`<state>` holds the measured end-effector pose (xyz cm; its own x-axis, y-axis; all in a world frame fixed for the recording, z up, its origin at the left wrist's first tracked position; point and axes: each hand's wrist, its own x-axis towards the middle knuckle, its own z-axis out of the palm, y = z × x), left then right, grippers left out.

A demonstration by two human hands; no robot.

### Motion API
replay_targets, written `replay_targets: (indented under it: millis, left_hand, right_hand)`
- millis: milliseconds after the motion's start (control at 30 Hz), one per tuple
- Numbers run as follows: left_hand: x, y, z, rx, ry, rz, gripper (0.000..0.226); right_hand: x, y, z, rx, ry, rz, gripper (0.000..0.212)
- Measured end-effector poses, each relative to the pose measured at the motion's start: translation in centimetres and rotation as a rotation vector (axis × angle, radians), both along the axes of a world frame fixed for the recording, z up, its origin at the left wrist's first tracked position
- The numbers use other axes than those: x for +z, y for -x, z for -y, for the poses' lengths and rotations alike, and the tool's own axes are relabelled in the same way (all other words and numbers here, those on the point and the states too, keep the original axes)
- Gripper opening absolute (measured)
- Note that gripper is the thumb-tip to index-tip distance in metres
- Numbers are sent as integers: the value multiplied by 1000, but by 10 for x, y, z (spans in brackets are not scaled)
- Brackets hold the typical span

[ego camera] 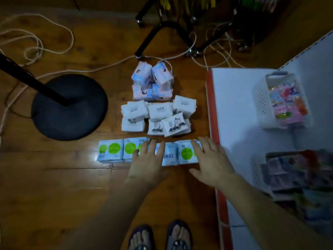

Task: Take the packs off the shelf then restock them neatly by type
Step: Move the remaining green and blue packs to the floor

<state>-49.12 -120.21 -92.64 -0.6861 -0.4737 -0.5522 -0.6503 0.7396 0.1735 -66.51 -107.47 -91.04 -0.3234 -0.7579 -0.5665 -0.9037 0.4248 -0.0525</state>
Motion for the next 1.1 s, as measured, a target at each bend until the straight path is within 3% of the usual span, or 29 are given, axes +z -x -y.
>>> replay_targets:
  millis: [300,467,600,833,1100]
  left_hand:
    - [-142,9,-8,-30,42,-1,104]
    - [-177,14,-5,-78,77,-8,102]
    - [-182,17,-3,-116,113,-62,95]
    - [-109,14,5,-77,6,-130,99]
    - [83,15,41,-99,73,-203,96]
  right_hand:
    - [-141,19,-8,9,-46,18,110]
    - [-178,26,-2,-2,-16,39,116]
    - [-182,24,3,2,66,9,107]
    - [-109,20,4,-58,146,83,96]
    - [83,23,30,30,248,20,102]
